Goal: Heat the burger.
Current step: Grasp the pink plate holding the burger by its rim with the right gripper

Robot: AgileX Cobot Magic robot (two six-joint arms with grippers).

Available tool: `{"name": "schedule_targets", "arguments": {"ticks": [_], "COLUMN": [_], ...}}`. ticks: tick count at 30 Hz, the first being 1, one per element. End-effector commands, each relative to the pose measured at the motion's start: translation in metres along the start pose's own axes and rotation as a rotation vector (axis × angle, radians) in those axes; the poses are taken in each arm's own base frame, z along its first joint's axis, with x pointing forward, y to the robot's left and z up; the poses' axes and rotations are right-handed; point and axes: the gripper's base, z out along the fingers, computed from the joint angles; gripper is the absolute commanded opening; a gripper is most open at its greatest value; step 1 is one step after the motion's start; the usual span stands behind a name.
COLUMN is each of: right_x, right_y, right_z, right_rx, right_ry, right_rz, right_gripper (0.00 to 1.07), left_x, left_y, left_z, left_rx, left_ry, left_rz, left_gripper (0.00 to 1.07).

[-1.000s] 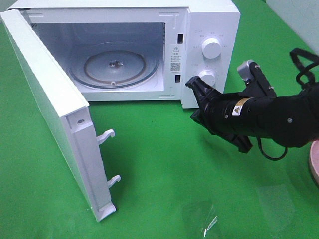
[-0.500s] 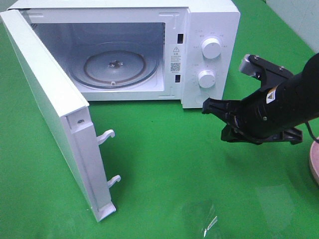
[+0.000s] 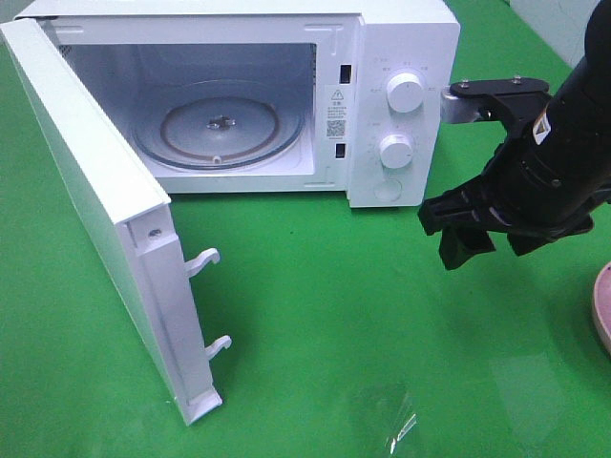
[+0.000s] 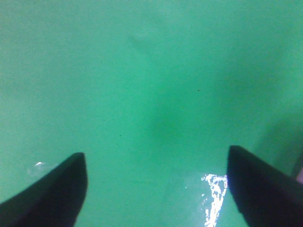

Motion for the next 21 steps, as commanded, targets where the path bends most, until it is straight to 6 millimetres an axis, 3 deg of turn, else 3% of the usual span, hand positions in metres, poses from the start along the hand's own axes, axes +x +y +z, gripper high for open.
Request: {"name": "schedule_targets", "arguments": {"ticks": [1, 7, 13, 21], "right_x": [-0.001, 0.0, 0.011, 0.017], "right_y": [-0.007, -0.028, -0.068, -0.09], "right_z": [-0.004, -0.002, -0.003, -0.003], "right_rx": [0.007, 0.047, 0.11, 0.131], "right_ry": [0.0, 0.032, 0.146, 0.174], "right_rz": [-0.04, 0.003, 0.104, 0.165], "right_gripper": [0.96, 1.0, 0.98, 0.96], "left_x": [0.001, 0.001, 0.001, 0.001], "left_y": [0.0, 0.0, 0.0, 0.0], "left_z": [-0.001, -0.001, -0.001, -0.001], "left_rx": [0.006, 0.006, 0.006, 0.006], "left_ry": [-0.009, -0.009, -0.009, -0.009], "left_rz": [-0.007, -0.007, -0.007, -0.007], "left_gripper": [0.98, 0.98, 0.98, 0.98]}}
